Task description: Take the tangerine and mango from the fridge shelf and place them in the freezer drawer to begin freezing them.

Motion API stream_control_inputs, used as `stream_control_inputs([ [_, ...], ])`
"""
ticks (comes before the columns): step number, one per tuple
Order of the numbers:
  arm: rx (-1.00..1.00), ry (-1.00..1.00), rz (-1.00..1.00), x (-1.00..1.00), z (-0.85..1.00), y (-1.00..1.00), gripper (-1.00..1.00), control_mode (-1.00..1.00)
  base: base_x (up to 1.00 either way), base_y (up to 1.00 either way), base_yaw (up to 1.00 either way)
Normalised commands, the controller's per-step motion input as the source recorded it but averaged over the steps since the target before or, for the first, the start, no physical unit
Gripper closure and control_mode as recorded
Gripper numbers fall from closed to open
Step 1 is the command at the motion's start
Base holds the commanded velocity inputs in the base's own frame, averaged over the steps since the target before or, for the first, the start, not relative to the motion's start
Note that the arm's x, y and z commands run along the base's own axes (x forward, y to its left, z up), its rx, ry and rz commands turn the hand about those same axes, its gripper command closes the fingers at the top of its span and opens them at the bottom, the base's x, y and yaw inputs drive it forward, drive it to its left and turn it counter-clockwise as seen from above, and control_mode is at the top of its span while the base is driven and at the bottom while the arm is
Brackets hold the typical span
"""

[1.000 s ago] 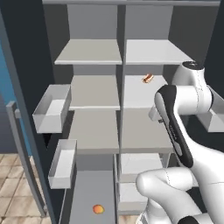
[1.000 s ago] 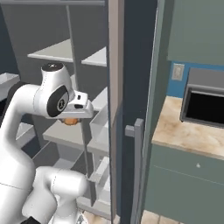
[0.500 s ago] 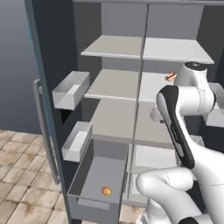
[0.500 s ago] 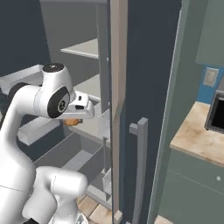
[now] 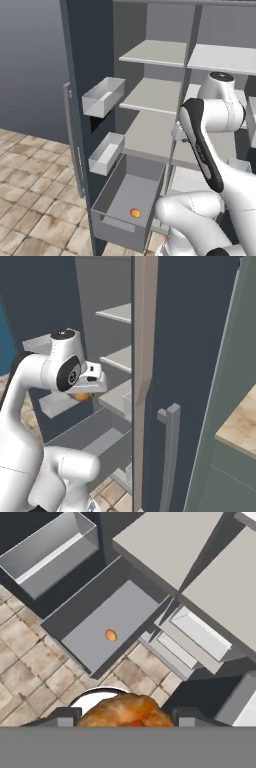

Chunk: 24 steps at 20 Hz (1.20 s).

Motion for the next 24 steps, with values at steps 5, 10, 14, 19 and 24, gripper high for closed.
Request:
stream_control_inputs([
  [5,-0.02,0.19,0.00,0.37,-0.55,0.29,1.00,-1.00,0.00,0.00,0.00],
  [10,0.00,0.21,0.00,0.28,-0.77,0.15,1.00,-1.00,0.00,0.00,0.00],
  [14,0.03,0.20,0.00,0.43,-0.83,0.21,1.00,-1.00,0.00,0.00,0.00],
  [19,0.06,0.12,0.00,0.51,-0.83,0.38,1.00,-1.00,0.00,0.00,0.00],
  [24,0.06,0.07,0.00,0.41,-0.77,0.30,1.00,-1.00,0.00,0.00,0.00],
])
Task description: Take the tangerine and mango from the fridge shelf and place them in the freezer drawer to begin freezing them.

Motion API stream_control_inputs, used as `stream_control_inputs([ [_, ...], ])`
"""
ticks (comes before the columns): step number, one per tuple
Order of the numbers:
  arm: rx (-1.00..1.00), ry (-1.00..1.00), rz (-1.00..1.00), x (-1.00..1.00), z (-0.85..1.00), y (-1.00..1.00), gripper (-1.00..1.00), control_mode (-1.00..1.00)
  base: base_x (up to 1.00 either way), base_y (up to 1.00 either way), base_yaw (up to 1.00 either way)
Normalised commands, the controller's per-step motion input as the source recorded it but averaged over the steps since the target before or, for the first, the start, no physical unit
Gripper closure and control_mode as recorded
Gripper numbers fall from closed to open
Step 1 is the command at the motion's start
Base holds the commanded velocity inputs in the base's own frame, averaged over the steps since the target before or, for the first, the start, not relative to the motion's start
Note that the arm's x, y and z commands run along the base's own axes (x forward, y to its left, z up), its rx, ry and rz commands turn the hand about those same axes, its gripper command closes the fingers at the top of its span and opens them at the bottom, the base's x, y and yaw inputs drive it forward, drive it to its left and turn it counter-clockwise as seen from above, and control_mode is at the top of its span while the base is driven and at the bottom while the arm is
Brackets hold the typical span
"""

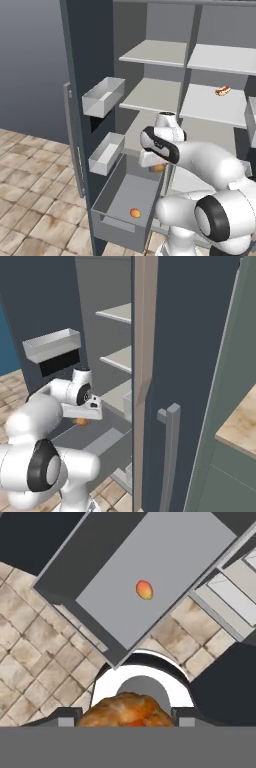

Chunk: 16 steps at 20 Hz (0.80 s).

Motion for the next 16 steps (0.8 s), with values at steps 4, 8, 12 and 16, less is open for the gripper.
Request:
stream_control_inputs([
  [4,0.00,0.04,0.00,0.39,-0.81,0.19,1.00,-1.00,0.00,0.00,0.00],
  [8,0.00,0.02,0.00,0.32,-0.82,0.02,1.00,-1.00,0.00,0.00,0.00],
  [12,-0.01,0.01,0.00,0.27,-0.73,0.05,1.00,-1.00,0.00,0.00,0.00],
  [16,0.00,0.00,0.00,0.13,-0.48,0.06,1.00,-1.00,0.00,0.00,0.00],
])
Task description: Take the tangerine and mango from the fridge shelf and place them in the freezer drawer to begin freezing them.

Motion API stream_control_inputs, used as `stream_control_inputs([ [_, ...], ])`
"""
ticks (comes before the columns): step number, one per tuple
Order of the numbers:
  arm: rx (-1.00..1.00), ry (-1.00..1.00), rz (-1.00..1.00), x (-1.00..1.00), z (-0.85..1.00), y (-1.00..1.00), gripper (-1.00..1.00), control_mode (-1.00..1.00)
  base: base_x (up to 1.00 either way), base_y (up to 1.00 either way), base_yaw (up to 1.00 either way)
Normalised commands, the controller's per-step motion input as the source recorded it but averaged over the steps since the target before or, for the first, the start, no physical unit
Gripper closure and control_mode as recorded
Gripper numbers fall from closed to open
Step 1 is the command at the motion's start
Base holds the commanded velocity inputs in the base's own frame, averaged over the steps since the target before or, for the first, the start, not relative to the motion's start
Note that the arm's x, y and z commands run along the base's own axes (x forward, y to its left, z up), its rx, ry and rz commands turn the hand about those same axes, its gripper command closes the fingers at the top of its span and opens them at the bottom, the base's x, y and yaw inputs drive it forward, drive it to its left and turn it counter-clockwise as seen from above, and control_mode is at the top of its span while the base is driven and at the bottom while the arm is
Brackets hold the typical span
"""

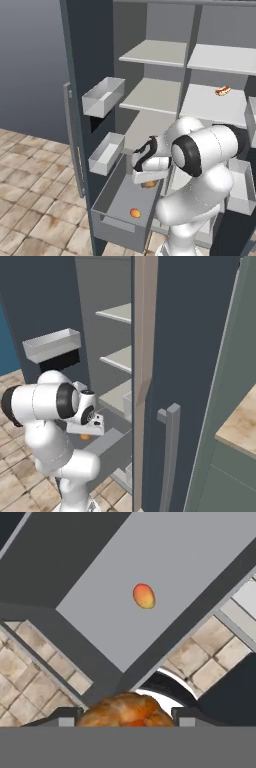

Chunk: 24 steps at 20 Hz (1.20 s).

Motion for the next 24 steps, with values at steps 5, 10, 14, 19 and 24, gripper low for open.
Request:
stream_control_inputs([
  [5,0.00,0.00,0.00,0.08,-0.37,0.13,1.00,-1.00,0.00,0.00,0.00],
  [10,0.00,0.00,0.00,0.24,-0.46,0.16,1.00,-1.00,0.00,0.00,0.00],
  [14,0.00,0.00,0.00,0.39,-0.33,0.12,1.00,-1.00,0.00,0.00,0.00],
  [19,0.00,0.00,0.00,0.34,-0.39,0.10,1.00,-1.00,0.00,0.00,0.00],
  [24,0.00,0.00,0.00,0.34,-0.55,0.13,1.00,-1.00,0.00,0.00,0.00],
])
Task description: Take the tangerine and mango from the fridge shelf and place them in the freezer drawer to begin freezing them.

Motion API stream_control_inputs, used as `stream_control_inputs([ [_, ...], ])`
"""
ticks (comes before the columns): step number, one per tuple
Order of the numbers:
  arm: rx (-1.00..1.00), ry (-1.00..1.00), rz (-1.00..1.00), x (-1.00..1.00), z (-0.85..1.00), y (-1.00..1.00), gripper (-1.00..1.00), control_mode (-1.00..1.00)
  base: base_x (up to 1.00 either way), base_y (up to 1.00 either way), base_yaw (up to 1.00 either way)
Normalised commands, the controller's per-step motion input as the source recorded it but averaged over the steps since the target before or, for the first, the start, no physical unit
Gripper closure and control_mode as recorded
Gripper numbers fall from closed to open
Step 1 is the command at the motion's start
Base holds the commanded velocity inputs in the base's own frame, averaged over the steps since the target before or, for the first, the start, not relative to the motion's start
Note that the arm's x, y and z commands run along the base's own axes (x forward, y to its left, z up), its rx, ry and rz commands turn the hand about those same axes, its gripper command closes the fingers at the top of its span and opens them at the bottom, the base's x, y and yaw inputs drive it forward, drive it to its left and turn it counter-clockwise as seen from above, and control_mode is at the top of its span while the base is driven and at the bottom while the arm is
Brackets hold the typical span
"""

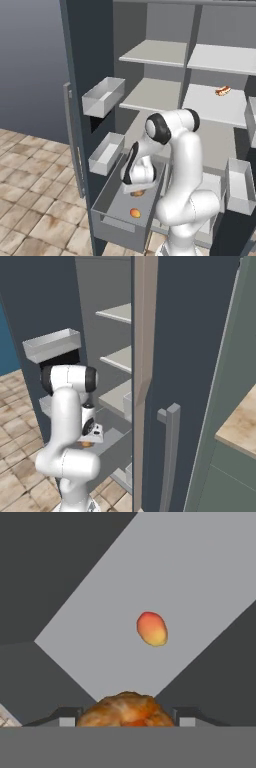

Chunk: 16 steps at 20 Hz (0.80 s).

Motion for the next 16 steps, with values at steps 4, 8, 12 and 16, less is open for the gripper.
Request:
stream_control_inputs([
  [4,-0.01,0.00,0.00,0.34,-0.57,0.26,1.00,-1.00,0.00,0.00,0.00],
  [8,0.00,0.00,0.00,0.40,-0.55,0.21,1.00,-1.00,0.00,0.00,0.00],
  [12,0.00,0.00,0.00,0.43,-0.51,0.14,1.00,-1.00,0.00,0.00,0.00],
  [16,0.00,0.00,0.00,0.55,-0.47,0.13,1.00,-1.00,0.00,0.00,0.00],
])
